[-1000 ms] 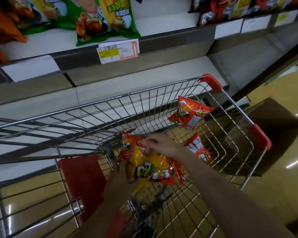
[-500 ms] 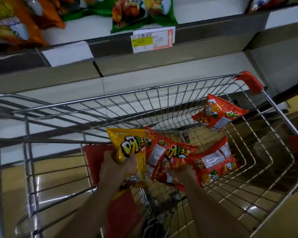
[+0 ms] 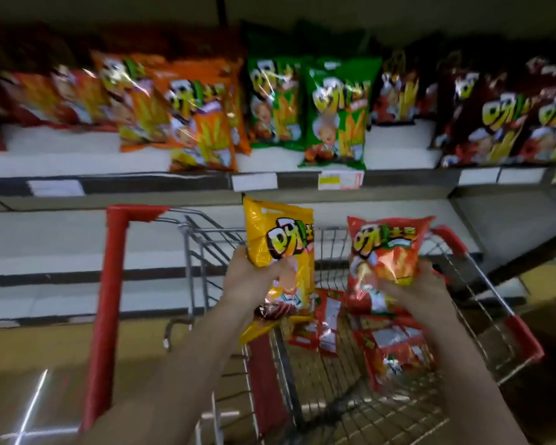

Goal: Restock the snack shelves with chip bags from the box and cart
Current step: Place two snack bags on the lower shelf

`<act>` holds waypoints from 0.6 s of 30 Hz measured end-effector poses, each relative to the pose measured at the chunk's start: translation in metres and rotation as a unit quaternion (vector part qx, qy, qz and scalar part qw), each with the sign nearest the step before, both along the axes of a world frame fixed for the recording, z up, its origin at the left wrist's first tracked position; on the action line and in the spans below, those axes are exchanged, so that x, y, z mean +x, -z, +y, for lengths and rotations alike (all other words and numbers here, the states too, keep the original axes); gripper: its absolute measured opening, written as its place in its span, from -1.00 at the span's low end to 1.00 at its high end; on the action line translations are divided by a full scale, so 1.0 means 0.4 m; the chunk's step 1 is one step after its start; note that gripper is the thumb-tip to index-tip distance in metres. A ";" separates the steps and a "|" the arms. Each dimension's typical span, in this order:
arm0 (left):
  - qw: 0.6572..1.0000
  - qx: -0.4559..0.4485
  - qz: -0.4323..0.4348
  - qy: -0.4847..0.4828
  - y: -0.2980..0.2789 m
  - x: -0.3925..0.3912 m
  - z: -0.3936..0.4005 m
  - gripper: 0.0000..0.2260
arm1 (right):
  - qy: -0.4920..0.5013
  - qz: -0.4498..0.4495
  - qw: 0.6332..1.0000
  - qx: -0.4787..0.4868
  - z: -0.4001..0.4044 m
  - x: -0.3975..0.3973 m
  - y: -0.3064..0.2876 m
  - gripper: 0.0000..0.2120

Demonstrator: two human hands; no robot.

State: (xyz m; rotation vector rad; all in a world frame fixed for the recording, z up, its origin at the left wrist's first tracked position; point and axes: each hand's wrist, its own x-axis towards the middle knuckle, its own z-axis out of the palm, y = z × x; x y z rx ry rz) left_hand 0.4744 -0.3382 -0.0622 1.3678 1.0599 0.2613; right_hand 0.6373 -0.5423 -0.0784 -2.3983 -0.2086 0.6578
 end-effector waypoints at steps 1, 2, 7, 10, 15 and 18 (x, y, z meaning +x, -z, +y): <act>0.999 0.006 -0.030 -0.009 -0.040 -0.022 0.008 -0.73 | 0.006 -0.002 0.998 0.070 0.000 -0.017 -0.053 0.03; 0.998 0.017 -0.057 -0.013 -0.081 -0.049 0.016 -0.68 | 0.014 -0.004 0.992 0.126 0.002 -0.036 -0.104 -0.06; 0.986 0.051 -0.158 -0.034 -0.298 -0.252 0.085 -0.70 | -0.069 0.006 0.956 0.284 0.082 -0.233 -0.296 -0.30; 0.979 0.066 -0.183 -0.059 -0.378 -0.409 0.138 -0.58 | -0.115 0.009 0.942 0.316 0.188 -0.375 -0.373 -0.34; 0.966 0.114 -0.194 -0.126 -0.468 -0.700 0.228 -0.63 | -0.198 0.026 0.914 0.354 0.382 -0.637 -0.448 -0.14; 0.960 0.126 -0.201 -0.148 -0.511 -0.872 0.301 -0.48 | -0.241 0.028 0.899 0.364 0.486 -0.788 -0.491 -0.13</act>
